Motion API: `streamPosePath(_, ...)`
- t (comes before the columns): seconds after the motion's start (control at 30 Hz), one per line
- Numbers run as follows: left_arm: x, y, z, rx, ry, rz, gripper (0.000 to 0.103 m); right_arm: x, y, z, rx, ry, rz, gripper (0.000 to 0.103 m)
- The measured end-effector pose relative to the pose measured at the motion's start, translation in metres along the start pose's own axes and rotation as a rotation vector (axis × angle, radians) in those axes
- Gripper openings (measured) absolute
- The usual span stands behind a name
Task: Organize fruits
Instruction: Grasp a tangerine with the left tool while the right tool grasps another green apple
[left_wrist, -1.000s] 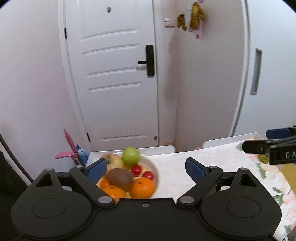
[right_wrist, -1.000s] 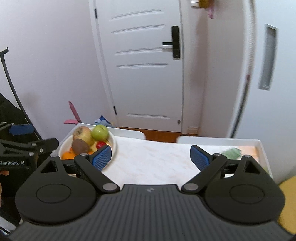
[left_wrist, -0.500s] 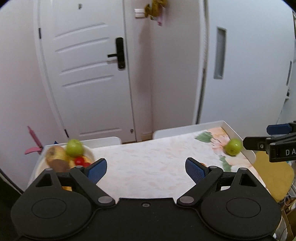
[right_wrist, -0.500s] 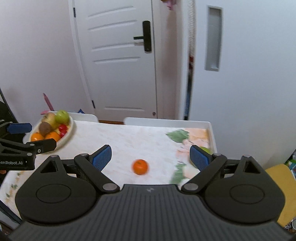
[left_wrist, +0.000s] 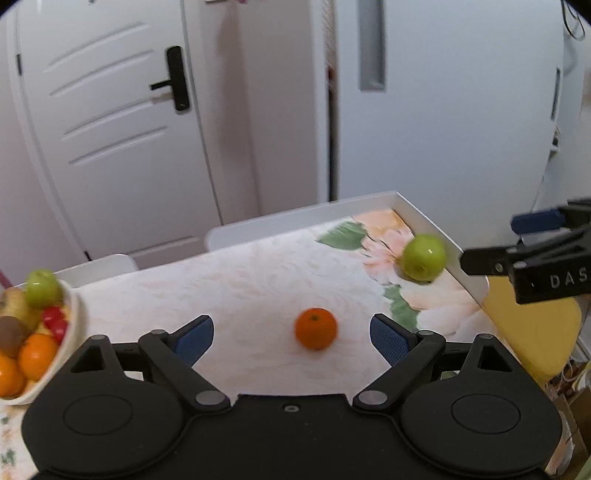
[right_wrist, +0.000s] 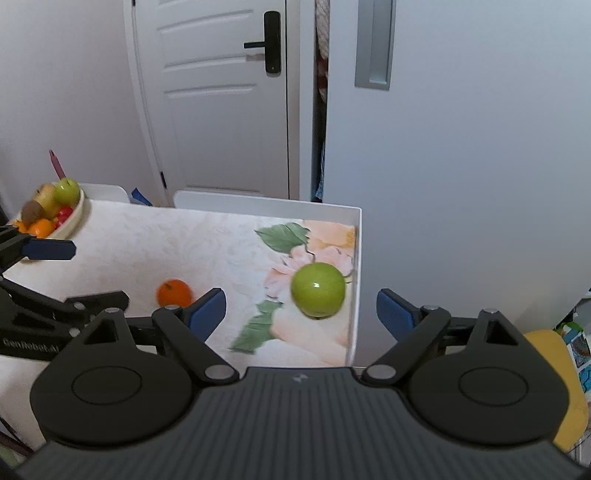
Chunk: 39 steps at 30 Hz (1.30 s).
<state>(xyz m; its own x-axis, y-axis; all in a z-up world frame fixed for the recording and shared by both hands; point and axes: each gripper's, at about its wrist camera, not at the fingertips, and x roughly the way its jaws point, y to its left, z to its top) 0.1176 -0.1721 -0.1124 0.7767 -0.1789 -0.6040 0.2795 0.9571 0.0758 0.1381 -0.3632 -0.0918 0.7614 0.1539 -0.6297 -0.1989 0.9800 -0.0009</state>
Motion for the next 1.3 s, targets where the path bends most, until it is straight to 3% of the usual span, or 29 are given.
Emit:
streamPosePath(0.33, 0.057, -0.015, -0.006, 0.009, 0.044, 0.014, 0.09, 0.041, -0.009, -0.006, -0.063, 0.007, 0.02, 0.098)
streamPosePath(0.6, 0.081, -0.015, -0.011, 0.012, 0.08, 0.015, 0.072, 0.061, -0.004, -0.009, -0.098, 0.015, 0.036, 0.092)
streamPosePath(0.87, 0.084, -0.012, -0.013, -0.008, 0.081, -0.001, 0.045, 0.07, 0.001, -0.005, -0.131, 0.012, 0.033, 0.085)
streamPosePath(1.3, 0.076, -0.011, -0.015, -0.002, 0.075, -0.004, 0.043, 0.083, 0.009, 0.0, -0.217, 0.012, 0.008, 0.079)
